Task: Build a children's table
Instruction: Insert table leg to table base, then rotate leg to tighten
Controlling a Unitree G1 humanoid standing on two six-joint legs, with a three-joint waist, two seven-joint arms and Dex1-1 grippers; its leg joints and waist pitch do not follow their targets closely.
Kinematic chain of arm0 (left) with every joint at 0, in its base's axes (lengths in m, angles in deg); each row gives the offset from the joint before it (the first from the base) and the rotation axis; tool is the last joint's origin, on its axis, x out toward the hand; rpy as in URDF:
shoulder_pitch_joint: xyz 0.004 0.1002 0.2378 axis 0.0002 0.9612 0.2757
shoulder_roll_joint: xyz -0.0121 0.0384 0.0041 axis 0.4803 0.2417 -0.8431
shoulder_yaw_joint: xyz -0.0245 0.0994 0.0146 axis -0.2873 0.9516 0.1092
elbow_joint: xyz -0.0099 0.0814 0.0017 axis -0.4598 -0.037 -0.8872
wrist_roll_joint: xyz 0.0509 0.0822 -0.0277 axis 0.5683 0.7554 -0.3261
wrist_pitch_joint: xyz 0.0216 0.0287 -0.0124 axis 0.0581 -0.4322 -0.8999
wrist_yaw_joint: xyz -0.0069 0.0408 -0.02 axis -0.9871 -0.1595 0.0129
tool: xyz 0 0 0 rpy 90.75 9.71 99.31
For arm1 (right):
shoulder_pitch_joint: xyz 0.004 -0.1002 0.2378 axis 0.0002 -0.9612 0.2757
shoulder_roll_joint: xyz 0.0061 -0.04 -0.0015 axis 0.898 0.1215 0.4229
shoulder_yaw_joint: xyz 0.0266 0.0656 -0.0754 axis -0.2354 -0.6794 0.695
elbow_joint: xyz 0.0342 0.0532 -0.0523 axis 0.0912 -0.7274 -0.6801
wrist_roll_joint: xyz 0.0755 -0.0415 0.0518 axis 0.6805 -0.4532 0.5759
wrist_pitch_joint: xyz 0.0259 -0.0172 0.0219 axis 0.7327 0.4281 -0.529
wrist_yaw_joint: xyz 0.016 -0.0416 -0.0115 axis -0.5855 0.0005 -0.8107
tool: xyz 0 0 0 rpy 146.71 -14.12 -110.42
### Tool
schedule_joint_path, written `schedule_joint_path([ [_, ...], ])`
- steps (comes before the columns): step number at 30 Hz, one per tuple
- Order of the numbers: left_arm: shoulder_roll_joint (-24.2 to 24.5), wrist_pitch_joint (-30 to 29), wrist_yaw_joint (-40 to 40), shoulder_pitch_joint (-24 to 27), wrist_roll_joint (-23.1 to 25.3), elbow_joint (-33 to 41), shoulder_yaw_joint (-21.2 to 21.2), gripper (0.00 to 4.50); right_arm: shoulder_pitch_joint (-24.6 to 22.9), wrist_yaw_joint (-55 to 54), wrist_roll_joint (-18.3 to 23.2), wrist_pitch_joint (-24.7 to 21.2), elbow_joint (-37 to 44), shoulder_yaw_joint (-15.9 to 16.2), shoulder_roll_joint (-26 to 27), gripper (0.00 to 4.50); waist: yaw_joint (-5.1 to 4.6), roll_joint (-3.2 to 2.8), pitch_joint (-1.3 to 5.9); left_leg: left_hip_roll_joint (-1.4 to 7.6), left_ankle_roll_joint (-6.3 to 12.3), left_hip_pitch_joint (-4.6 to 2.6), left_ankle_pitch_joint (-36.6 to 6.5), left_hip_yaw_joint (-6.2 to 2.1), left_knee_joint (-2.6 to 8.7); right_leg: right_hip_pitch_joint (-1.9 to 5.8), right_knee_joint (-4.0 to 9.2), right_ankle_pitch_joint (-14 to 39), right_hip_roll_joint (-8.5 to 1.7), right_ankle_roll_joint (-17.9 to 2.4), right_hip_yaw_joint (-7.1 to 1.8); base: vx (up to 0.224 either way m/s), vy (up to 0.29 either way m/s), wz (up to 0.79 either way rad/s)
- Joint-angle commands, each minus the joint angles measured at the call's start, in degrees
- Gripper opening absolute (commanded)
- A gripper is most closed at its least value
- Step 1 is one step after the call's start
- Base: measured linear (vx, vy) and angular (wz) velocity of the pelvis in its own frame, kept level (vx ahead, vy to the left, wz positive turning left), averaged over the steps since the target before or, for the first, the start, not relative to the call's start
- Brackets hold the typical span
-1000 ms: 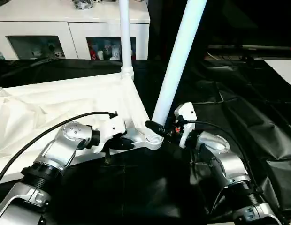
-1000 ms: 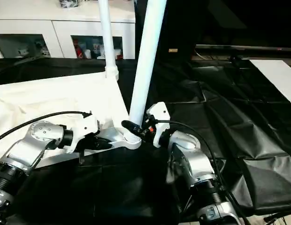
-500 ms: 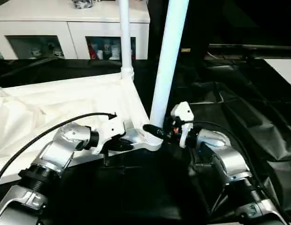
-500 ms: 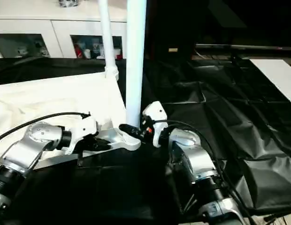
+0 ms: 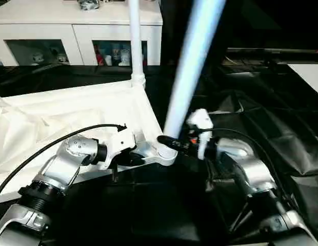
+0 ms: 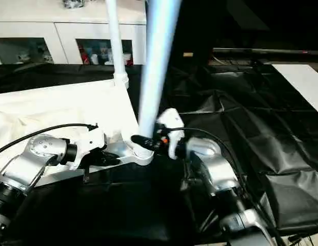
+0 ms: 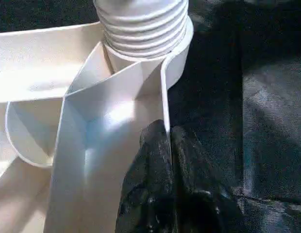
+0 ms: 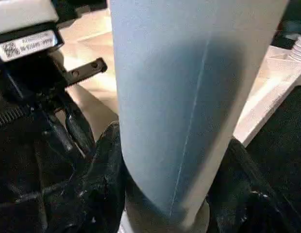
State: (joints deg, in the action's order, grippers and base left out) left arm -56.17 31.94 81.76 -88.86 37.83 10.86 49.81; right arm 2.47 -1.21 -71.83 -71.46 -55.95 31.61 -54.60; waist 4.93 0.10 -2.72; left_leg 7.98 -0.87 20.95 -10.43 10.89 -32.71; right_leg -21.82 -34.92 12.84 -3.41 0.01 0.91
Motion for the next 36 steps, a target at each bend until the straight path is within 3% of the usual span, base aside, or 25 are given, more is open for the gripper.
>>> schedule_joint_path([
  [1, 0.58, 0.53, 1.52, -0.71, 0.82, 0.33, 1.16, 0.00, -3.86, -0.42, -6.63, -3.24, -9.08, 5.03, -2.12, 1.85, -0.20, -0.76, 1.61, 5.53, -4.06, -1.63, -25.79, -3.11, 5.23, 0.03, 5.59, 23.09, -5.70, -9.73, -3.05, 0.000, 0.000, 0.00],
  [5, 0.60, 0.53, 1.53, -1.01, 0.86, 0.18, 1.13, 0.00, -3.88, -0.63, -7.03, -4.14, -10.34, 5.72, -2.00, 1.85, -0.26, -0.83, 1.74, 5.48, -4.17, -1.53, -25.83, -3.13, 5.31, 0.10, 5.44, 21.54, -5.59, -9.82, -3.06, 0.000, 0.000, 0.00],
  [10, 0.66, 0.64, 1.52, -1.11, 0.93, 0.01, 1.11, 0.00, -3.87, -1.56, -6.43, -3.59, -12.75, 4.33, -1.31, 1.85, -0.30, -0.80, 1.60, 5.45, -4.06, -1.52, -26.50, -3.26, 5.35, 0.08, 5.74, 24.27, -5.79, -9.54, -3.15, 0.000, 0.000, 0.00],
  [11, 0.69, 0.73, 1.65, -1.22, 0.93, -0.14, 1.10, 0.00, -4.12, -2.27, -5.23, -3.04, -14.00, 2.52, -0.66, 1.85, -0.21, -1.19, 1.61, 5.46, -4.18, -1.65, -26.82, -3.37, 5.36, 0.03, 5.79, 25.27, -5.86, -9.29, -3.20, 0.000, 0.000, 0.00],
  [16, 0.65, 0.92, 1.89, -1.62, 0.93, -0.66, 1.16, 0.00, -5.17, -3.39, -2.67, -3.55, -15.39, -0.69, -0.04, 1.85, -0.33, -1.09, 1.56, 5.53, -4.89, -2.10, -30.11, -3.59, 5.62, -0.33, 6.15, 27.74, -5.65, -8.49, -3.17, 0.000, 0.000, 0.00],
  [17, 0.65, 0.94, 2.00, -1.72, 0.94, -0.78, 1.22, 0.00, -5.91, -3.30, -3.12, -3.64, -15.34, -0.19, -0.45, 1.85, -0.29, -1.34, 1.60, 5.53, -5.05, -2.28, -30.56, -3.52, 5.60, -0.48, 6.23, 27.18, -5.59, -8.56, -3.22, 0.000, 0.000, 0.00],
  [23, 0.57, 1.03, 2.53, -2.09, 1.14, -1.05, 1.49, 0.00, -5.63, -3.83, -6.56, -1.16, -15.73, 2.64, -1.17, 1.85, -0.28, -1.59, 1.51, 5.50, -5.50, -2.42, -32.17, -3.57, 5.72, -0.57, 6.27, 27.01, -5.52, -8.59, -3.19, 0.000, 0.000, 0.00],
  [32, 1.01, 1.07, 3.19, -2.73, 1.96, -1.51, 2.35, 0.00, -2.45, -2.12, -9.34, -1.45, -17.53, 5.32, -0.28, 1.85, -0.40, -1.30, 1.19, 5.50, -4.66, -2.27, -32.52, -4.07, 5.76, -0.77, 6.83, 34.83, -6.00, -6.64, -3.34, 0.000, 0.000, 0.00],
  [34, 1.25, 1.03, 3.29, -2.55, 1.98, -1.33, 2.38, 0.00, -2.70, -2.00, -9.43, -1.72, -18.05, 5.56, -0.78, 1.85, -0.31, -0.97, 1.28, 5.56, -4.49, -2.36, -32.38, -4.05, 5.74, -1.00, 6.93, 35.58, -5.98, -6.13, -3.41, 0.000, 0.000, 0.00],
  [36, 1.31, 1.09, 3.32, -2.56, 2.06, -1.40, 2.38, 0.00, -2.71, -2.01, -9.39, -1.36, -18.36, 5.55, -0.94, 1.85, -0.33, -1.10, 1.33, 5.60, -4.60, -2.34, -32.56, -4.06, 5.84, -1.00, 6.88, 34.85, -5.92, -6.23, -3.39, 0.000, 0.000, 0.00],
])
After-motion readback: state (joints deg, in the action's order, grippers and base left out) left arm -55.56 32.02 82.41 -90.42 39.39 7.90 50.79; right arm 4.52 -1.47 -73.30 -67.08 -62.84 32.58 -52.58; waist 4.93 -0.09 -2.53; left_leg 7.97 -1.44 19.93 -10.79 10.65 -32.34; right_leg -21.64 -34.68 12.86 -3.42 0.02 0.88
